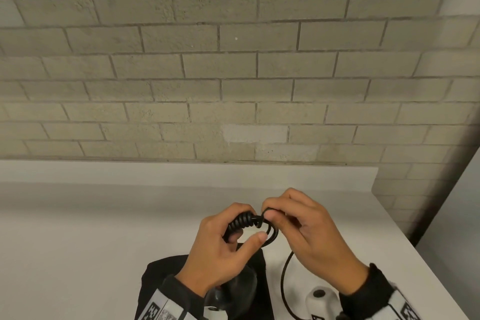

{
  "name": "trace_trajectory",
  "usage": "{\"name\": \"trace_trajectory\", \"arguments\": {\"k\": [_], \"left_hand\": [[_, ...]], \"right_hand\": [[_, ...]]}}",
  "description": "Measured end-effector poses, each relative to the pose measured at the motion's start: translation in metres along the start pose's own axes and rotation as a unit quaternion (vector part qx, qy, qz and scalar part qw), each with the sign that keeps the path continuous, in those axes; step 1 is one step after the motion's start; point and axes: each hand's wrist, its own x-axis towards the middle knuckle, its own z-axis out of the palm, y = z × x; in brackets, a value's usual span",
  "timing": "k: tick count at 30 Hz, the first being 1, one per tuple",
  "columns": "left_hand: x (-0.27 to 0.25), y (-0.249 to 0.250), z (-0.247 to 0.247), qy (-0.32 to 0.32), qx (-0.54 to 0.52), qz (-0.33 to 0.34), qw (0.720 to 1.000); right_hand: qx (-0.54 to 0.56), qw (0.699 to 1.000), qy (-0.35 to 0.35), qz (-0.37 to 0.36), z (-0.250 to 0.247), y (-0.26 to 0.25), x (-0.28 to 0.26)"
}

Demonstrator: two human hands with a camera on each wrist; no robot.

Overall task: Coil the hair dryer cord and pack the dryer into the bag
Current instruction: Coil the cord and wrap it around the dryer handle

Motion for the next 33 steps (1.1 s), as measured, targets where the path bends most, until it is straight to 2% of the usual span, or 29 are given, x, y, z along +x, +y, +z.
{"name": "trace_trajectory", "arguments": {"k": [10, 14, 19, 23, 25, 27, 33], "left_hand": [[-0.001, 0.006, 0.006, 0.020, 0.019, 0.028, 0.999], [-0.004, 0.003, 0.006, 0.027, 0.047, 0.037, 0.998], [-0.006, 0.004, 0.009, 0.038, 0.077, 0.043, 0.995], [-0.007, 0.004, 0.012, 0.051, 0.086, 0.040, 0.994], [-0.007, 0.004, 0.012, 0.057, 0.092, 0.034, 0.994], [-0.007, 0.004, 0.012, 0.060, 0.096, 0.029, 0.993], [-0.005, 0.004, 0.015, 0.050, 0.096, 0.013, 0.994]], "right_hand": [[0.139, 0.987, 0.015, 0.081, 0.016, 0.001, 0.006], [0.196, 0.973, 0.017, 0.123, 0.021, 0.008, 0.003], [0.296, 0.940, 0.034, 0.165, 0.026, 0.010, -0.002], [0.328, 0.930, 0.039, 0.161, 0.026, 0.014, -0.012], [0.348, 0.925, 0.009, 0.149, 0.025, 0.016, -0.019], [0.328, 0.933, -0.029, 0.144, 0.026, 0.018, -0.024], [0.311, 0.936, -0.002, 0.164, 0.026, 0.019, -0.021]]}}
